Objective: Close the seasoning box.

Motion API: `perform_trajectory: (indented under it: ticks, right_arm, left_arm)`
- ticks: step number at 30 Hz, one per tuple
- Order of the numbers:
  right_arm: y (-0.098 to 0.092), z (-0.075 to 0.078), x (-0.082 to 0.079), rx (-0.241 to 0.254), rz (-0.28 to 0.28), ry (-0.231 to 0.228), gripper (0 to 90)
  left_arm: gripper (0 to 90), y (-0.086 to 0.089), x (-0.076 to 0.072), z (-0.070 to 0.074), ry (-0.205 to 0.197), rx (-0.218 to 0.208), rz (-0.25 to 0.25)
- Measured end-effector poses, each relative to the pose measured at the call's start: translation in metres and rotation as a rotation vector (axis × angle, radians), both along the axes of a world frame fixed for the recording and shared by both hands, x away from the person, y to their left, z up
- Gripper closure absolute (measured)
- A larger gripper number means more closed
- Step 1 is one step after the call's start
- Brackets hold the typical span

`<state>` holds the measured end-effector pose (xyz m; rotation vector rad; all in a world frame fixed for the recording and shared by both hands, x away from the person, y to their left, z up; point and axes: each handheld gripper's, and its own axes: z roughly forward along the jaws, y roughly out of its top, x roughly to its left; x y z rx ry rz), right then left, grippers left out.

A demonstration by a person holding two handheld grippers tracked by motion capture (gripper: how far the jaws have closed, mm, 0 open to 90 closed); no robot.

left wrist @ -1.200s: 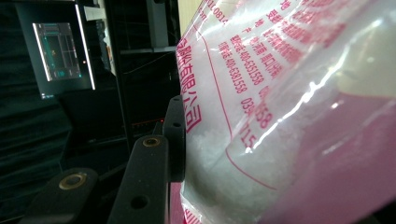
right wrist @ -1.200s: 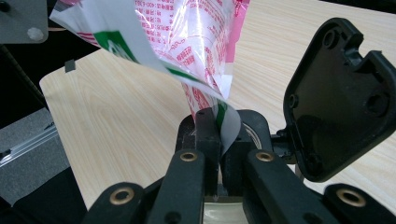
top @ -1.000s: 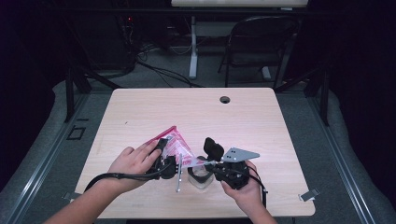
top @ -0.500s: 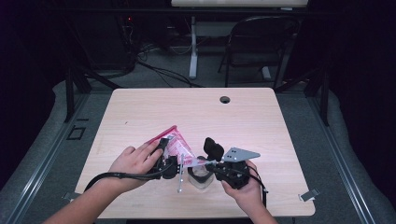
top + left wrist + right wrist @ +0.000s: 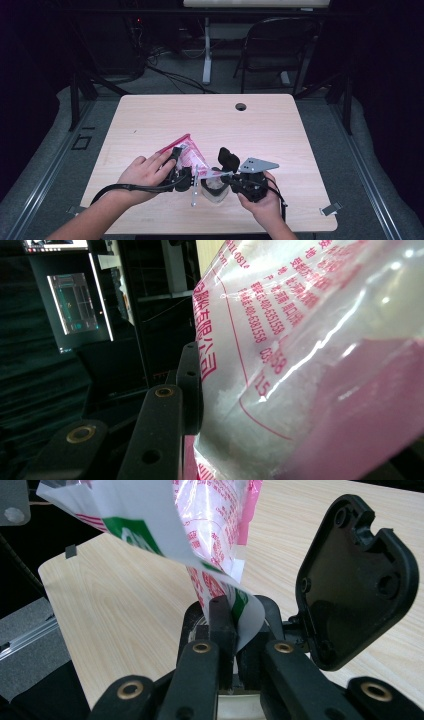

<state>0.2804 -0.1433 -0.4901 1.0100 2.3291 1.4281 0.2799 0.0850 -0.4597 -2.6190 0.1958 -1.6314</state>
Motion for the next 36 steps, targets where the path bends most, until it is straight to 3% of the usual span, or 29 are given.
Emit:
perform_trajectory:
  ticks: [36]
  right_arm:
    - [-0.0015,-0.0027,0.0022,-0.003,-0.007,0.006,87.5]
  left_arm:
    - [69.2,-0.0075,-0.0005,0.0066,-0.012,0.045,-0.006]
